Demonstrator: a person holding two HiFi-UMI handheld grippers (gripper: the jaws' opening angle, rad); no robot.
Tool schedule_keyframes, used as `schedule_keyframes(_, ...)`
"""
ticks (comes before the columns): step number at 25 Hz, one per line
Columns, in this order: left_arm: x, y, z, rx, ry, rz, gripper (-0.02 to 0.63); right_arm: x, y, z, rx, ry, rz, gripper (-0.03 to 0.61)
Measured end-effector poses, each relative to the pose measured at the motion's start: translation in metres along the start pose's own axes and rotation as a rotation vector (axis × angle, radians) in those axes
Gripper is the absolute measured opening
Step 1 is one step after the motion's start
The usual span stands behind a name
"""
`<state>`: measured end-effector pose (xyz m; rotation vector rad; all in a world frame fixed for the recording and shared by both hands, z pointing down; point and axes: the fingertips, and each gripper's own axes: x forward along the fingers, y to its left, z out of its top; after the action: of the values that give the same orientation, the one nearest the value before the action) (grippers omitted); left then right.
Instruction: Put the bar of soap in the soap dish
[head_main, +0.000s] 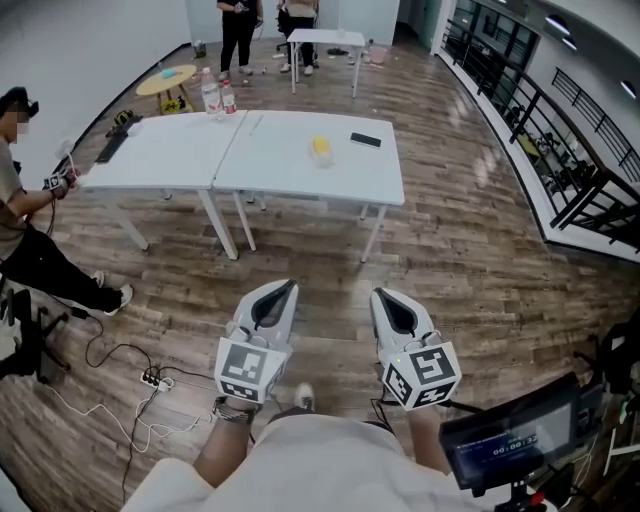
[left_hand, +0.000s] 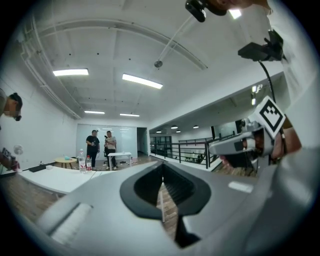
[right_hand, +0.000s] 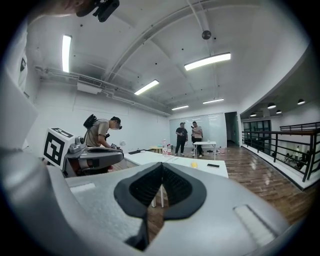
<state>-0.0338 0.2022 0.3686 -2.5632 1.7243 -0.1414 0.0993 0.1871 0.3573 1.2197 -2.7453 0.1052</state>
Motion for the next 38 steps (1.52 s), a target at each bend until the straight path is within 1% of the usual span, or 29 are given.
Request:
schedule_keyframes(4, -0.013, -0.018, 0.004, 0.008, -0.013, 0.027, 0.008, -0.02, 0.006, 0.008, -0.032, -0.027, 0.033, 0.003)
schedule_keyframes(8, -0.025, -0.05, 0.005, 0.025, -0.017, 0.016, 0.008, -0.05, 0.012, 0.01, -0.056, -0.047, 0.047, 0.003)
schedule_keyframes(17, -0.082, -0.137, -0.001, 0.033, -0.021, -0.021, 0.009, -0.132, 0.024, -0.033, -0.033, -0.005, 0.045, 0.003)
schedule_keyframes(20, -0.095, -0.157, -0.007, 0.025, 0.006, -0.024, 0.008, -0.155, 0.028, -0.041, -0.018, 0.003, 0.043, 0.003)
schedule_keyframes(24, -0.106, -0.175, -0.008, 0.025, 0.026, -0.04, 0.008, -0.172, 0.032, -0.048, -0.002, 0.01, 0.044, 0.003)
schedule_keyframes(28, -0.116, -0.182, -0.007, 0.025, 0.018, -0.059, 0.008, -0.175, 0.035, -0.052, 0.02, 0.012, 0.03, 0.003)
schedule_keyframes(34, -0.118, -0.168, -0.001, 0.032, 0.003, -0.08, 0.008, -0.161, 0.046, -0.045, -0.012, 0.017, 0.002, 0.003)
schedule_keyframes(36, -0.12, -0.158, 0.003, 0.032, -0.02, -0.085, 0.008, -0.154, 0.052, -0.04, -0.031, 0.003, -0.003, 0.003)
schedule_keyframes(38, -0.121, -0.146, 0.011, 0.008, -0.066, -0.087, 0.008, -0.145, 0.056, -0.031, -0.056, -0.02, -0.013, 0.003)
